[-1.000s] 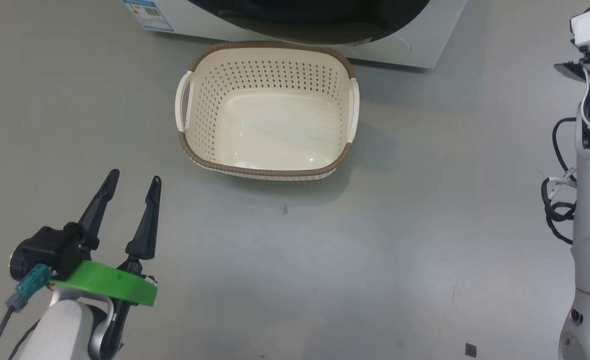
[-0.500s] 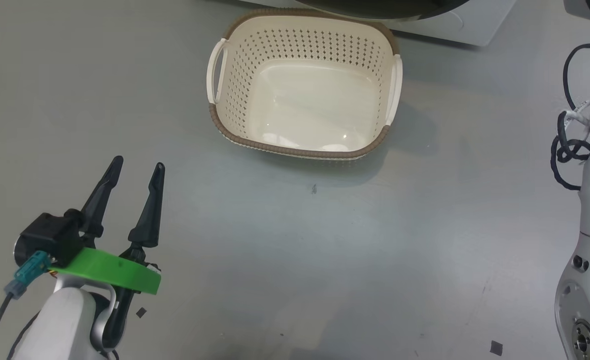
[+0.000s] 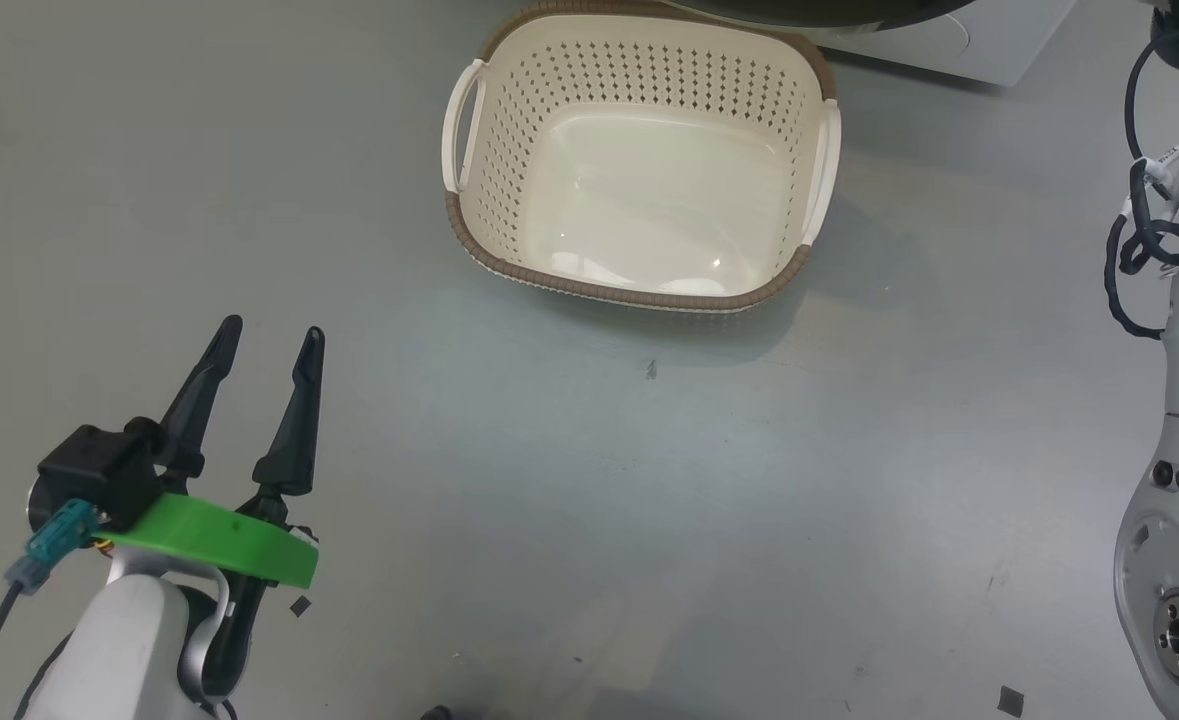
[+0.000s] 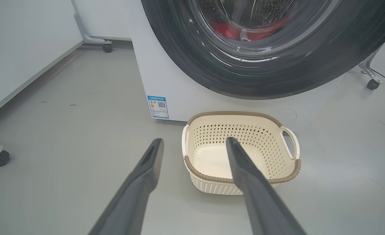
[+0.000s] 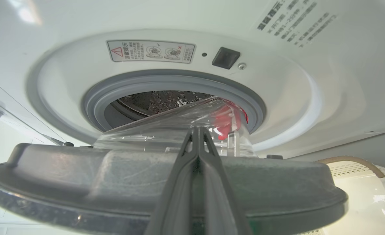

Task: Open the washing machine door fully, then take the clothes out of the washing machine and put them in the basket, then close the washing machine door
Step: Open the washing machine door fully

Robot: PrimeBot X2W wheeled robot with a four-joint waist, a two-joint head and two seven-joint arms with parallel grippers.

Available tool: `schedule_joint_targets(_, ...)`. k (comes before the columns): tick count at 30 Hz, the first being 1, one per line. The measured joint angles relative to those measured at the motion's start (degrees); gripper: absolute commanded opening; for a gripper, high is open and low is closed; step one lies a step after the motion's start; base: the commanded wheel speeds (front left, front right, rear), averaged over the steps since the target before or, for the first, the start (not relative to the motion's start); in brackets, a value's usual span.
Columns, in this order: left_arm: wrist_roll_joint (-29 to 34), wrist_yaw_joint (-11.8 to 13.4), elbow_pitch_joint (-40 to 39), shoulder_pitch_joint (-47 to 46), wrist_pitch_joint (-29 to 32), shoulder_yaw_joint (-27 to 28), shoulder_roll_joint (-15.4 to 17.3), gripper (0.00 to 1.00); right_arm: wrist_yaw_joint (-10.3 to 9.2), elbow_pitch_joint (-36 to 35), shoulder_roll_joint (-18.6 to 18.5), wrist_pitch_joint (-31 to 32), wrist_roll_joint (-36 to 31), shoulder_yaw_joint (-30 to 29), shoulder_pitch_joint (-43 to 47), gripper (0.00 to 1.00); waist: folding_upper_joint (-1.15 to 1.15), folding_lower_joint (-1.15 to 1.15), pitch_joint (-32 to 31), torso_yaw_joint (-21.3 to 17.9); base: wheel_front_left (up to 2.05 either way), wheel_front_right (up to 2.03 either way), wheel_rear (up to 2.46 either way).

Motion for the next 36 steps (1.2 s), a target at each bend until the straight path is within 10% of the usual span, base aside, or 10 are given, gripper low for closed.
schedule_joint_targets(36,0.7,0.0,3.1,0.1,0.0,0.1,-0.8,1.0,-0.48,12.7,-0.6,9.2,19.4,1.8,3.4,0.0,0.0,0.0,-7.9,-0.1,0.0,0.0,0.0)
